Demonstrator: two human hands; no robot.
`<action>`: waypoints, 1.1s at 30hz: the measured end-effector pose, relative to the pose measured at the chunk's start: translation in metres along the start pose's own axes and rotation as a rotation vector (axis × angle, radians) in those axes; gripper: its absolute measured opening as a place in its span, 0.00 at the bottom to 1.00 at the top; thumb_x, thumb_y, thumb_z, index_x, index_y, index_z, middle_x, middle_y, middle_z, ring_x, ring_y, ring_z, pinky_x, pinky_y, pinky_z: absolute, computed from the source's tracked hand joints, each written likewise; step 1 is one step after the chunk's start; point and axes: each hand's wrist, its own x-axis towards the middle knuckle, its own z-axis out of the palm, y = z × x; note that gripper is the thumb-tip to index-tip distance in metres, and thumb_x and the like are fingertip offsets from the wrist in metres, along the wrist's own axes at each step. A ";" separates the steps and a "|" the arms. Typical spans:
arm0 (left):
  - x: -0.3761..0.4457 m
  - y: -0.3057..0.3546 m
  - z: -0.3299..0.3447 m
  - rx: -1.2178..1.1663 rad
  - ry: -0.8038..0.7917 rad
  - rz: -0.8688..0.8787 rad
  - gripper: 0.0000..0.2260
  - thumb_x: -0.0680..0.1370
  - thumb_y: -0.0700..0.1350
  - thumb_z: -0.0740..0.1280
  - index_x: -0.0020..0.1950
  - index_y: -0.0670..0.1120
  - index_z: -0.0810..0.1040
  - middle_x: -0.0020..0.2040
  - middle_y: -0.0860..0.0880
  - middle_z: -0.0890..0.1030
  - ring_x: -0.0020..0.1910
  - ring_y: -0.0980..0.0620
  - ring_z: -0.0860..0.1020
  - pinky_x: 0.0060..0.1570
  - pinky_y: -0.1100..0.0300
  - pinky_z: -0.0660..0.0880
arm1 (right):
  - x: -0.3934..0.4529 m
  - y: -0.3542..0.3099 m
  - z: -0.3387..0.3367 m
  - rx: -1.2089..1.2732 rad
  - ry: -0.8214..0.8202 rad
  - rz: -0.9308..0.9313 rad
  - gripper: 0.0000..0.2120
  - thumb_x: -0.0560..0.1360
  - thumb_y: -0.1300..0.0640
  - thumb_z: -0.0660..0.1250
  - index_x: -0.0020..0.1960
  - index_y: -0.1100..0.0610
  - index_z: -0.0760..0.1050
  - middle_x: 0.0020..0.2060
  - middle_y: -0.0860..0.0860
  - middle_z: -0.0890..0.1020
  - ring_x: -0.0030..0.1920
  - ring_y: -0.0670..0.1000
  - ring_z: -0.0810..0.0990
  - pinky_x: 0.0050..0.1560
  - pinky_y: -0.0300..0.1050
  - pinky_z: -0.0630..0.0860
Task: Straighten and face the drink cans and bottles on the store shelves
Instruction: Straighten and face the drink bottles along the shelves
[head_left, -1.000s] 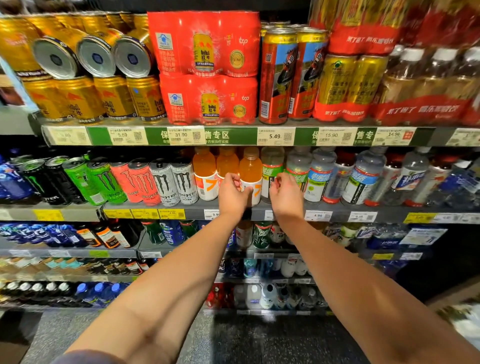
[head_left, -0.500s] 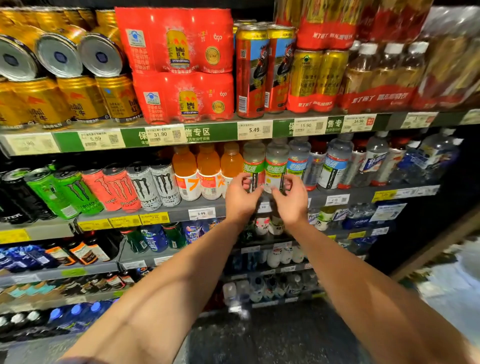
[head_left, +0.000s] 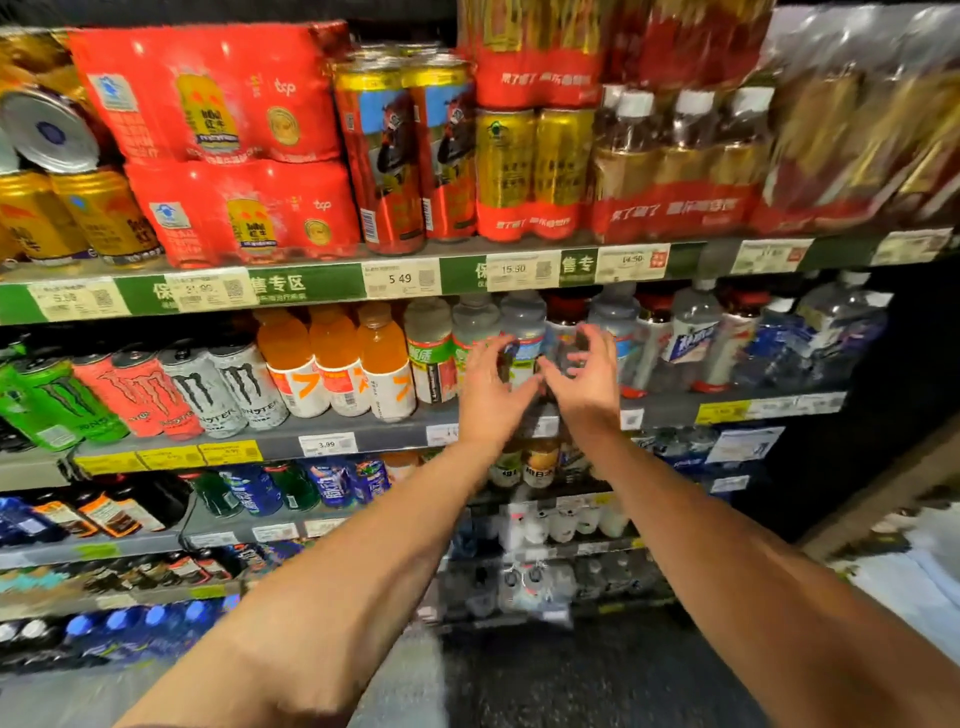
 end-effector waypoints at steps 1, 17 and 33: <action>0.002 0.005 0.008 0.026 0.029 0.013 0.24 0.72 0.43 0.76 0.66 0.43 0.74 0.64 0.45 0.75 0.65 0.48 0.72 0.65 0.65 0.66 | 0.007 0.003 -0.004 0.004 -0.026 -0.003 0.32 0.73 0.57 0.74 0.73 0.56 0.65 0.56 0.40 0.70 0.47 0.48 0.78 0.51 0.53 0.80; 0.024 0.028 0.038 0.328 0.127 -0.036 0.25 0.74 0.43 0.71 0.69 0.41 0.68 0.67 0.43 0.71 0.60 0.42 0.76 0.51 0.46 0.77 | 0.041 -0.002 -0.018 -0.237 -0.229 -0.104 0.25 0.79 0.63 0.64 0.72 0.63 0.60 0.72 0.58 0.63 0.63 0.59 0.74 0.49 0.45 0.72; 0.022 0.027 0.024 0.418 0.063 -0.059 0.28 0.77 0.42 0.69 0.75 0.41 0.65 0.75 0.45 0.64 0.60 0.41 0.77 0.54 0.50 0.76 | 0.049 -0.007 -0.010 -0.223 -0.231 -0.043 0.27 0.73 0.60 0.72 0.65 0.62 0.61 0.54 0.60 0.76 0.48 0.61 0.80 0.37 0.49 0.71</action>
